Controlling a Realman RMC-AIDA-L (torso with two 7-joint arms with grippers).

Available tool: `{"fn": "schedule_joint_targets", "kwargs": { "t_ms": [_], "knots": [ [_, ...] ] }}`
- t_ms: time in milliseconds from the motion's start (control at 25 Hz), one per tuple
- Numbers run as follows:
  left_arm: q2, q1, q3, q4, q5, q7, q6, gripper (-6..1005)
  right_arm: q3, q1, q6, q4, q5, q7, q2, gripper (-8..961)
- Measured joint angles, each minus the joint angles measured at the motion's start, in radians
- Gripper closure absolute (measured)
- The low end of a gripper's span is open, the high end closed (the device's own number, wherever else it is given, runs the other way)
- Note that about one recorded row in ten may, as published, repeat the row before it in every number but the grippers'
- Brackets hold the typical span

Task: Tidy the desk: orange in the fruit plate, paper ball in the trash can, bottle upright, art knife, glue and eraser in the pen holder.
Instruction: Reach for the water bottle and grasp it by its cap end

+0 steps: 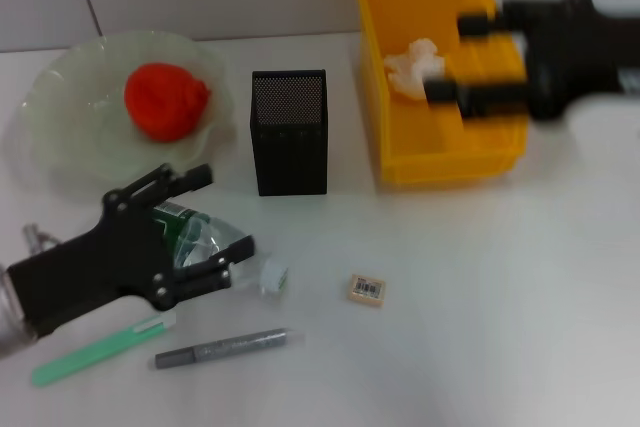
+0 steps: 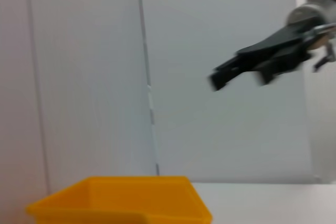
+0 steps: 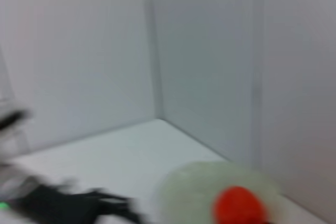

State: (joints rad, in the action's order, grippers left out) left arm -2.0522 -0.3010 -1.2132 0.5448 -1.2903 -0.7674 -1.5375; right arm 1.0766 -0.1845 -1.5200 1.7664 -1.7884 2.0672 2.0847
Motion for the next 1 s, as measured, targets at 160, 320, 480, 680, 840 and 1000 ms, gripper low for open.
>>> {"fn": "schedule_joint_targets", "kwargs": {
  "t_ms": [160,320,480,680,840,1000],
  "knots": [
    [0.004,-0.062,0.004,0.106,-0.129,-0.121,0.029,154,-0.018,0.148,-0.143,-0.097,0.184,-0.188,0.002,179],
    [-0.004,-0.092,0.003,0.298,-0.315,-0.296,0.04,155,-0.083,0.21,-0.29,-0.297,0.224,-0.408,0.001,179],
    [-0.015,-0.148,-0.025,0.472,-0.53,-0.479,0.052,154,-0.199,0.203,-0.434,-0.555,0.196,-0.643,-0.007,179],
    [-0.018,-0.237,-0.116,0.554,-0.699,-0.64,0.055,154,-0.384,0.142,-0.503,-0.81,-0.001,-0.851,-0.015,179],
    [-0.021,-0.304,-0.176,0.56,-0.784,-0.707,0.071,153,-0.487,0.104,-0.496,-0.919,-0.128,-0.939,-0.01,180],
    [-0.023,-0.341,-0.252,0.563,-0.841,-0.745,0.124,154,-0.503,0.091,-0.49,-0.963,-0.151,-0.963,-0.009,180]
  ]
}}
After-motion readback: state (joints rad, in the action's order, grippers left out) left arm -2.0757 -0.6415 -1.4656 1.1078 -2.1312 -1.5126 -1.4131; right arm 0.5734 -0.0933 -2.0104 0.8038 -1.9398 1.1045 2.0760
